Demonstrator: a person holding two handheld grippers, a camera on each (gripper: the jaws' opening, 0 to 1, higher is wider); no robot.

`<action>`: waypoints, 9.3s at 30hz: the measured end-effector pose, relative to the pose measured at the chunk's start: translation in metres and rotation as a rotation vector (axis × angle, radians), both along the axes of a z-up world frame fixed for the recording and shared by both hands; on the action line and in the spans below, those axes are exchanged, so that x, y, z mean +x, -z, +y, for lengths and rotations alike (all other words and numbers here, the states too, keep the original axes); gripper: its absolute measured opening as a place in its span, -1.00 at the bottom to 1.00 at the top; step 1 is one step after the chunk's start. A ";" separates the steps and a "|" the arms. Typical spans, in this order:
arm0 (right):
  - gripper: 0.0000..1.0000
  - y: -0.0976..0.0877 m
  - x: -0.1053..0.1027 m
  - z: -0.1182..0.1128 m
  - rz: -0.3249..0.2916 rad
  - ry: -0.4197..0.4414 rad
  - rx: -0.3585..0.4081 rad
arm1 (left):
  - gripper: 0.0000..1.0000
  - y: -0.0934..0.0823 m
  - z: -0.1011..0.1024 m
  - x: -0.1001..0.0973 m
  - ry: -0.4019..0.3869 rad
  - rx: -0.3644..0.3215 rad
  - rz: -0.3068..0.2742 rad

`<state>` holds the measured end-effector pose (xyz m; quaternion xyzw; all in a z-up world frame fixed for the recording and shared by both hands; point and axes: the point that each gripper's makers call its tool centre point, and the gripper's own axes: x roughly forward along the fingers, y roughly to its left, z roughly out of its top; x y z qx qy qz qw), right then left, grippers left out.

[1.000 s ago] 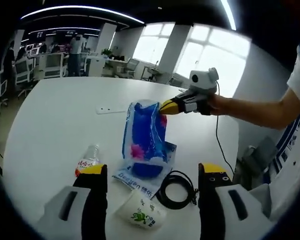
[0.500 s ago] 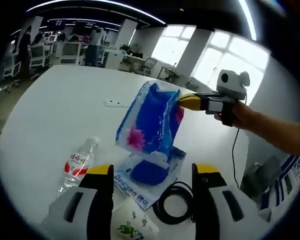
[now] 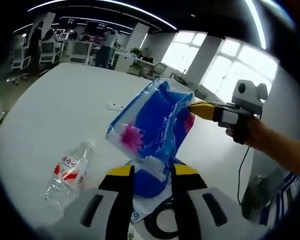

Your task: Arrange the tabletop items into an orderly group along one side of the table until the central work area is clear of visible clutter.

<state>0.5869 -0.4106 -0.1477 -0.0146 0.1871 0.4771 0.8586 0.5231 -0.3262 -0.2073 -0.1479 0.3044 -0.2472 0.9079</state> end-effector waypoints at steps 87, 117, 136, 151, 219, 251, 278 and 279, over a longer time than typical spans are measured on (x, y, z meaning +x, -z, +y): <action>-1.00 0.095 -0.035 -0.250 0.211 0.529 -0.124 | -1.00 0.041 -0.226 0.049 0.414 0.142 0.050; -1.00 0.158 -0.039 -0.279 0.328 0.571 -0.148 | -1.00 0.100 -0.252 0.052 0.426 0.206 0.193; -1.00 0.173 -0.042 -0.283 0.353 0.572 -0.149 | -1.00 0.117 -0.255 0.050 0.425 0.202 0.234; -0.96 0.182 -0.042 -0.283 0.355 0.578 -0.152 | -0.90 0.123 -0.255 0.049 0.425 0.196 0.241; -0.62 0.098 -0.036 -0.268 0.192 0.621 -0.135 | -0.23 0.028 -0.224 0.056 0.379 0.123 0.096; -0.57 0.047 -0.050 -0.206 0.134 0.548 -0.073 | -0.15 -0.024 -0.136 0.049 0.254 0.081 0.036; -0.50 0.030 -0.061 -0.152 0.131 0.468 -0.060 | -0.10 -0.038 -0.036 0.031 0.115 0.080 0.031; -0.50 0.029 -0.062 -0.149 0.132 0.464 -0.060 | -0.10 -0.039 -0.033 0.031 0.111 0.079 0.031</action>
